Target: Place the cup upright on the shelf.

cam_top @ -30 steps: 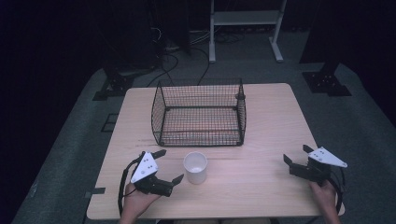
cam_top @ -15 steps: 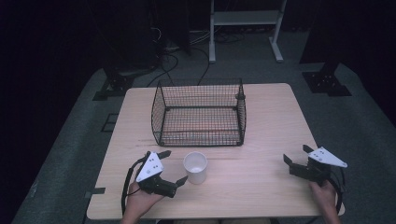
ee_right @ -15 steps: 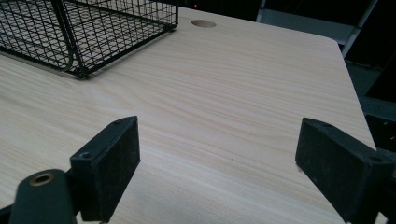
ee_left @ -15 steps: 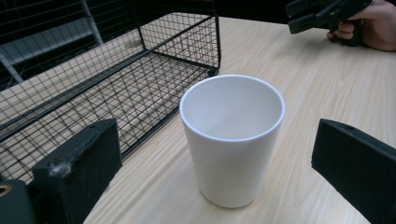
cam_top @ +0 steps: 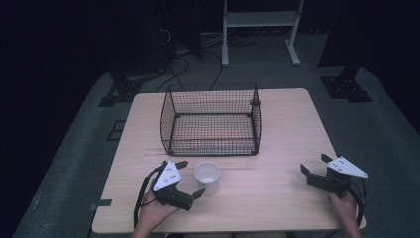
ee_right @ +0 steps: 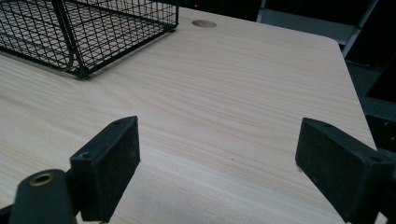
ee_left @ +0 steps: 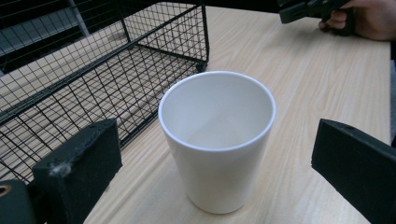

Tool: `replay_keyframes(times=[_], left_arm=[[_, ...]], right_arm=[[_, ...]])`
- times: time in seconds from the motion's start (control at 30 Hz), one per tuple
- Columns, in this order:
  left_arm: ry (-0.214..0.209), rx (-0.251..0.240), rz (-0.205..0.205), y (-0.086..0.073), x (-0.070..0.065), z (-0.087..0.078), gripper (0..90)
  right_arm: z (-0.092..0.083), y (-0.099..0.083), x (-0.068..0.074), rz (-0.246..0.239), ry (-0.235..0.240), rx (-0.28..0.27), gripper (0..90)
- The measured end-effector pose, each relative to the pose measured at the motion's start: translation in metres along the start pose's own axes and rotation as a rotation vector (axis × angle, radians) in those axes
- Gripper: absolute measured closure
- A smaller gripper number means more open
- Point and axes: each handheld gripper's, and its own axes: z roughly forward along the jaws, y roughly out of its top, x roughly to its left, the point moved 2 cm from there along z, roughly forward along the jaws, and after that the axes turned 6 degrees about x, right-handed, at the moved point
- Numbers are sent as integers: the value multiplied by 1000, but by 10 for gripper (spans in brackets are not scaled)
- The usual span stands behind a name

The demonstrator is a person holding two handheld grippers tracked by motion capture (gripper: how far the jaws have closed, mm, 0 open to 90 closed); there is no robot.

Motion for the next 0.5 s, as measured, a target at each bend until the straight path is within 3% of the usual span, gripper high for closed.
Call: replay_keyframes(times=[0.5], left_arm=[[-36, 64, 3, 4, 0, 20, 9]], right_arm=[[0, 0, 0, 0, 1, -1, 131]])
